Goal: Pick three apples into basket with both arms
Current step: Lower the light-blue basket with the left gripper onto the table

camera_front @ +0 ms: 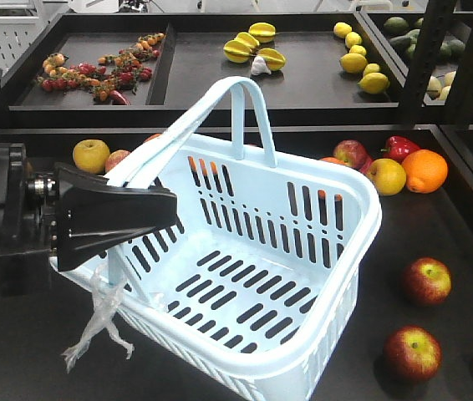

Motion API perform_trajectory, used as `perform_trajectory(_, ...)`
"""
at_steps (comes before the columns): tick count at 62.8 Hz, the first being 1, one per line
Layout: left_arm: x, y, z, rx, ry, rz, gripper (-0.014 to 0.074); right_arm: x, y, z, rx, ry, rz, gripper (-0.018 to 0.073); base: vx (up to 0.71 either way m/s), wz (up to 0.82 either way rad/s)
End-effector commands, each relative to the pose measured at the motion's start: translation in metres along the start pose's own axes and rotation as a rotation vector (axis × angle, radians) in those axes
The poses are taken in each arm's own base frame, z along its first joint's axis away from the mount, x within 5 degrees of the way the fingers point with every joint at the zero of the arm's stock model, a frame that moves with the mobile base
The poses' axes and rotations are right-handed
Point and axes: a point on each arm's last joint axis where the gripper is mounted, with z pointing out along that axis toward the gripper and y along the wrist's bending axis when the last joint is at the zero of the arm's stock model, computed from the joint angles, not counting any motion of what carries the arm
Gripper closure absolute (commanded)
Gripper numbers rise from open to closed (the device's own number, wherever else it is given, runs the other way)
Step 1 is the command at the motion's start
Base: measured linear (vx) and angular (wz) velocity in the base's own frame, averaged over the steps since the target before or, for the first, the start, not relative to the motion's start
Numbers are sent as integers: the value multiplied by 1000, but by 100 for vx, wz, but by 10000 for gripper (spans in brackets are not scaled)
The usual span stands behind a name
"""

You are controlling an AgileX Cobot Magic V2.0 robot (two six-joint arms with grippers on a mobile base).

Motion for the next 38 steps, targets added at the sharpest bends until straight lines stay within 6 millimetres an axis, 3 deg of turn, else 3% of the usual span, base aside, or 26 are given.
perform_trajectory(1,-10,-9,-6,-3,-42,27,603,-2,1,0,-15,-68,-13,564,0,0)
perform_trajectory(38,-7,-14,-6,44,-9,29,603,-2,1,0,-15,-68,-13,564,0,0)
